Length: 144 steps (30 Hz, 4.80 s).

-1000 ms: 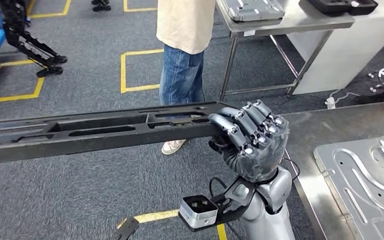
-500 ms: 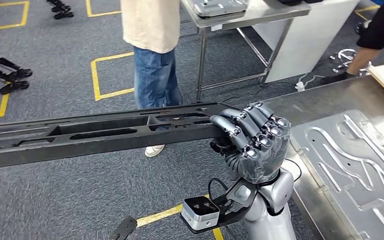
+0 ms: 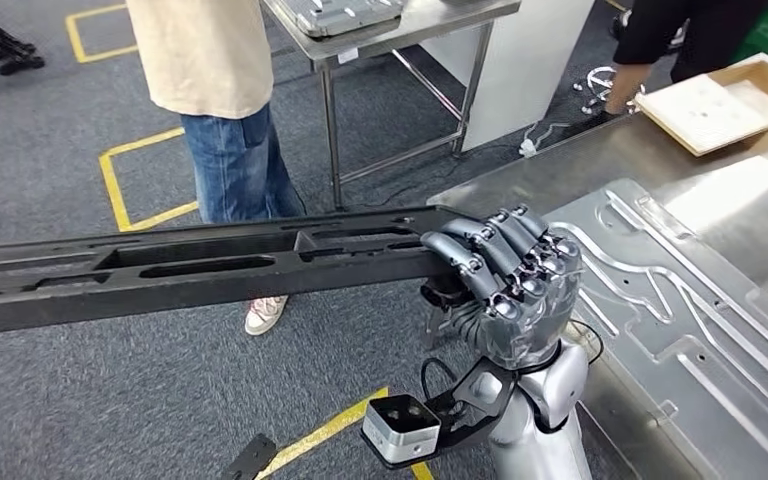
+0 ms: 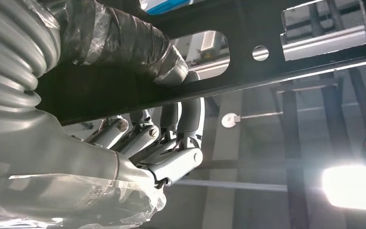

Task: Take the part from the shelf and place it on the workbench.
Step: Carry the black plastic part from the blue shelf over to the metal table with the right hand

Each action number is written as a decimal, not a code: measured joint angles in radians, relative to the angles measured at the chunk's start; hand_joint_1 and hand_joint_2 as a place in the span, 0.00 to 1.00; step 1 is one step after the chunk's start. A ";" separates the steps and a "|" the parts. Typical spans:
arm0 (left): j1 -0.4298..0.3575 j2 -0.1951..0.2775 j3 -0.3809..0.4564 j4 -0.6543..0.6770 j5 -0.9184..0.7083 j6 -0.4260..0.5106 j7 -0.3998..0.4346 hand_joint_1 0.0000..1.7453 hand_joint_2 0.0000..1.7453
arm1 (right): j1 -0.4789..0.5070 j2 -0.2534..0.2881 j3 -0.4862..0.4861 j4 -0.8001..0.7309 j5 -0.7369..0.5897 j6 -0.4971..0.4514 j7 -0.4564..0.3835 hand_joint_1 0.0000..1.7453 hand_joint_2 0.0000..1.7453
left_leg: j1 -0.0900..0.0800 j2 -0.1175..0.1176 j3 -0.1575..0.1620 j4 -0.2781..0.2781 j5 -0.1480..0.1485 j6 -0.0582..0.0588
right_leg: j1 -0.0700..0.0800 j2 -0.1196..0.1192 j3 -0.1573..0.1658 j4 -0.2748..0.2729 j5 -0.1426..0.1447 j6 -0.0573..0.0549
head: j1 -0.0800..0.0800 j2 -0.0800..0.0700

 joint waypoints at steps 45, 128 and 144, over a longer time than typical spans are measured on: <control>-0.002 0.007 0.000 0.000 -0.016 0.004 -0.007 0.00 1.00 | 0.001 -0.004 -0.018 -0.016 -0.015 0.000 -0.002 1.00 1.00 | -0.013 0.153 -0.006 0.004 0.002 0.026 | 0.026 -0.189 -0.009 0.005 -0.001 -0.012 | 0.004 0.000; 0.012 0.017 0.000 0.000 -0.008 0.006 -0.027 0.00 1.00 | -0.001 0.030 -0.296 0.037 -0.024 0.000 -0.038 1.00 1.00 | -0.009 0.071 -0.024 -0.014 0.044 0.034 | 0.011 -0.104 -0.045 0.133 -0.095 0.009 | 0.004 0.000; 0.014 0.017 0.000 0.000 0.006 0.001 -0.043 0.00 1.00 | -0.039 0.008 -0.353 0.084 -0.006 0.000 0.087 1.00 1.00 | -0.007 0.075 -0.096 0.164 -0.066 -0.007 | 0.007 -0.119 0.023 -0.030 0.004 -0.037 | 0.002 0.000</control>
